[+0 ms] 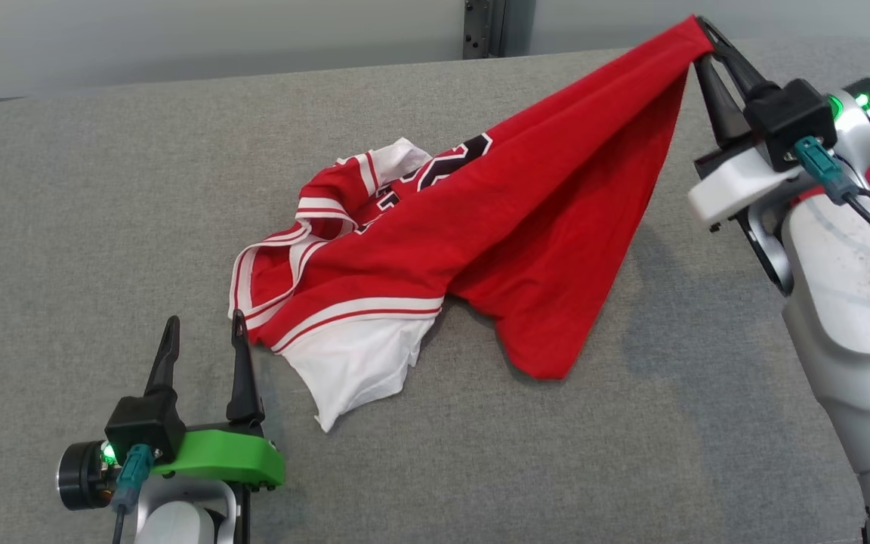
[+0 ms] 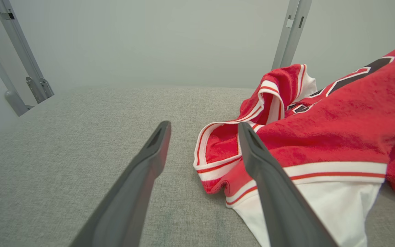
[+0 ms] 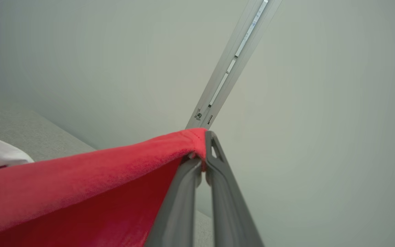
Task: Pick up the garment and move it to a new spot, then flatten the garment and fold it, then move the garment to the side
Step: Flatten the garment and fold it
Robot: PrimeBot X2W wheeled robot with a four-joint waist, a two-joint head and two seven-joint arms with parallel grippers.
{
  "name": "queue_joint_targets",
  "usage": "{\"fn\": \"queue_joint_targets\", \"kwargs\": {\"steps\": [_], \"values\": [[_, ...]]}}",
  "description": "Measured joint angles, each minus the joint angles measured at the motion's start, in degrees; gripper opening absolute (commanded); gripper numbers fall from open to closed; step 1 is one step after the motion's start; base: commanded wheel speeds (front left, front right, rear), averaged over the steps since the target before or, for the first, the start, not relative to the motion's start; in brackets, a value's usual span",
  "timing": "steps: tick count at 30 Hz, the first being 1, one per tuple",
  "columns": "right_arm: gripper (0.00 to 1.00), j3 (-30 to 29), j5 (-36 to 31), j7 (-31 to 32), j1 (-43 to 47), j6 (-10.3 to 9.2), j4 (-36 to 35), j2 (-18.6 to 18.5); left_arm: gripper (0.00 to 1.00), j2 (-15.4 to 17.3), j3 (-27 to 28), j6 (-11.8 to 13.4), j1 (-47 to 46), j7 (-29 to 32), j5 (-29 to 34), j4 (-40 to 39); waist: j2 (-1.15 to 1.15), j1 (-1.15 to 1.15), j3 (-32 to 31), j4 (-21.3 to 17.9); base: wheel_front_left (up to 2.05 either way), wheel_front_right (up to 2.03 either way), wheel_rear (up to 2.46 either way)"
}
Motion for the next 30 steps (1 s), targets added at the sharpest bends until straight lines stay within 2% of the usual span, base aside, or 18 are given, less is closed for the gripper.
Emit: {"fn": "queue_joint_targets", "kwargs": {"steps": [6,13,21,30], "values": [[0.0,4.43,-0.03,-0.55,-1.68,-0.01,-0.74,1.75,1.0,-0.01,0.19,0.0,0.15,0.0,0.05,0.42,0.0,0.0,-0.8,-1.25,0.0,0.0,0.0],[0.0,8.75,2.43,-0.77,13.9,-0.01,-1.88,1.07,1.0,0.0,0.43,-0.02,0.92,0.0,0.04,0.35,0.0,0.0,-1.44,-3.06,0.0,0.0,0.0],[0.0,6.01,3.98,-0.85,26.78,-0.01,-0.44,2.61,1.0,0.31,0.01,-0.31,1.03,0.0,0.12,0.56,0.0,0.0,-1.71,-5.24,0.0,0.0,0.0],[0.0,2.46,3.69,-0.89,32.03,-0.01,0.97,6.26,1.0,0.67,-0.3,-0.44,1.14,0.0,0.12,0.71,0.0,0.0,-1.98,-5.59,0.0,0.0,0.0]]}}
